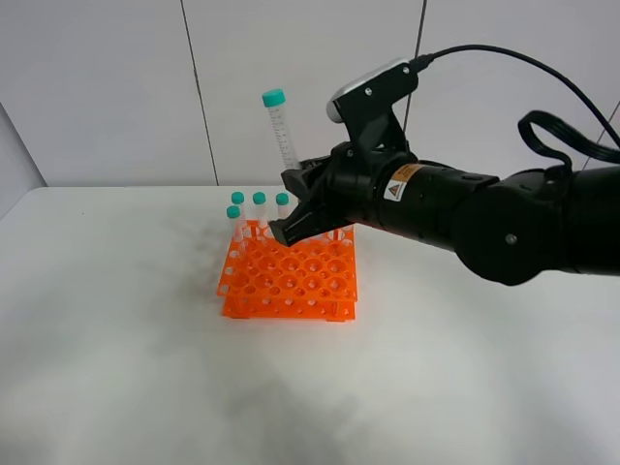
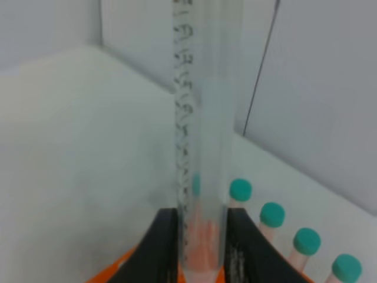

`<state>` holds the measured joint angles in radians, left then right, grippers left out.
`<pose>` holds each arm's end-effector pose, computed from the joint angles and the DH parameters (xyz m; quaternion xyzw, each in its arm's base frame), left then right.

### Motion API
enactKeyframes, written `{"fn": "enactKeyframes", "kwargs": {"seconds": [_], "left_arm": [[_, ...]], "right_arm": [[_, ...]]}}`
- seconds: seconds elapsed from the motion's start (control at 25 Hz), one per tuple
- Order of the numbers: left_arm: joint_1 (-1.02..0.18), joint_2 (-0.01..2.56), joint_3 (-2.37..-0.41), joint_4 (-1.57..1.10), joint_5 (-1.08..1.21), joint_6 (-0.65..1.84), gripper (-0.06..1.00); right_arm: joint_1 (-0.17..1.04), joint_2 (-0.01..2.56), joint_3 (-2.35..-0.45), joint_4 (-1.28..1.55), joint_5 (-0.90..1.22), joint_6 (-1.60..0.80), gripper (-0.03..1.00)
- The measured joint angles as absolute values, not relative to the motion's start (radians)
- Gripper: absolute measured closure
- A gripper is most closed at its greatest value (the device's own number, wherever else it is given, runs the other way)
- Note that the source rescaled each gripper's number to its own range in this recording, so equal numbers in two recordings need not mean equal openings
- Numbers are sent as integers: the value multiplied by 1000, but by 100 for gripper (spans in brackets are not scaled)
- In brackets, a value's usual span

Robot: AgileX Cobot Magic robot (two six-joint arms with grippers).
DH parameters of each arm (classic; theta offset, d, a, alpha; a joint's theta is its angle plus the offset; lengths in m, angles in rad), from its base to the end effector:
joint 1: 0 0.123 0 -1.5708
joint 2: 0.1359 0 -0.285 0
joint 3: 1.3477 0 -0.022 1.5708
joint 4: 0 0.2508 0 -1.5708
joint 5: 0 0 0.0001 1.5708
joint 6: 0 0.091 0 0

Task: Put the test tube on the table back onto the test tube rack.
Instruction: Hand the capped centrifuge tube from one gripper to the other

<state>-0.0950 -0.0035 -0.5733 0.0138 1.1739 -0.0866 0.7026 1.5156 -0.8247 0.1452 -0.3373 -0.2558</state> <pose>-0.0190 0.0030 0.2880 0.0027 0.8626 -0.0391 0.5044 0.2543 0.2096 0.2585 -0.3043 0.7352 0.1560 0.5853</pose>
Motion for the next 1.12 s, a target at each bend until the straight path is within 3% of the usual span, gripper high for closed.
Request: {"fn": "enactKeyframes", "kwargs": {"seconds": [0.52, 1.12], "left_arm": [[-95, -4, -573, 14, 1174, -87, 34], [-95, -4, -573, 14, 1174, -87, 34]], "right_arm": [[703, 1512, -638, -261, -502, 173, 95], [703, 1512, -602, -283, -549, 182, 95]]}}
